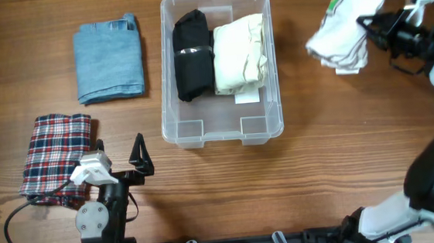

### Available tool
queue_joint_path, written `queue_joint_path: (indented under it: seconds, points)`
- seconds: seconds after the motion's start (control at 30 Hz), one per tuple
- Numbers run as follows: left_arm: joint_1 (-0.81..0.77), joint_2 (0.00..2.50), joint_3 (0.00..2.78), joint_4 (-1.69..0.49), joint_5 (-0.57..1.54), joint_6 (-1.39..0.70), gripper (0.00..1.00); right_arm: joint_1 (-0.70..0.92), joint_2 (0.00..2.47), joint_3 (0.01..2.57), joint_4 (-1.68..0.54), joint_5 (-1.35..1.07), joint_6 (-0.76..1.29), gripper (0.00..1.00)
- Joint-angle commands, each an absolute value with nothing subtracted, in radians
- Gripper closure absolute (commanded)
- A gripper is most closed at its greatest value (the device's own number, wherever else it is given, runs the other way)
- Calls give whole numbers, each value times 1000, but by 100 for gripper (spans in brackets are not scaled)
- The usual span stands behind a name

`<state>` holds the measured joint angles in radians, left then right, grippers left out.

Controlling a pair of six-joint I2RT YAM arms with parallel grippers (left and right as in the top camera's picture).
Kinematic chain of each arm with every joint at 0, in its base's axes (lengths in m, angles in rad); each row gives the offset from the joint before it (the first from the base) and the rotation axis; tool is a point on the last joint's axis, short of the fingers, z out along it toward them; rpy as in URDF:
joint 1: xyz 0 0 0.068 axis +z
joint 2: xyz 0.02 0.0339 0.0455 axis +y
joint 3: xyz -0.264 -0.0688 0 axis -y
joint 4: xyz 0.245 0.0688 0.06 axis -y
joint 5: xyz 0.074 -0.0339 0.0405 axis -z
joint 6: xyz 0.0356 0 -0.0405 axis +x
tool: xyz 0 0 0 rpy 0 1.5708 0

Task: Pack container
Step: 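Lift the white garment and lower it into the bin's right side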

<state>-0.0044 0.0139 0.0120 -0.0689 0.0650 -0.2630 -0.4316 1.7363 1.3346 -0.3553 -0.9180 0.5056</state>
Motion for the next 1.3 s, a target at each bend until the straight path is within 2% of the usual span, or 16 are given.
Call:
queue_joint_path:
  seconds: [0.0,0.17,0.33,0.6,0.8,1.27]
  points:
    - [3,7,6,-72,52,-242,0,-382,1600,1351,-348,-990,554,96]
    - [3,7,6,-72,52,-242,0,-252,1472,1351,-352,-1004,578,95]
    - [3,7,6,-72,52,-242,0,-73,1448,1351,-352,-994,584,95]
    - [3,7,6,-72,52,-242,0,198,1498,1350,-376,-854,633,96]
    - [3,7,6,-73,52,-242,0,359,1553,1349,-476,-634,667,96]
    - [3,7,6,-72,52,-242,0,497,1751,1347,-436,-584,801,96]
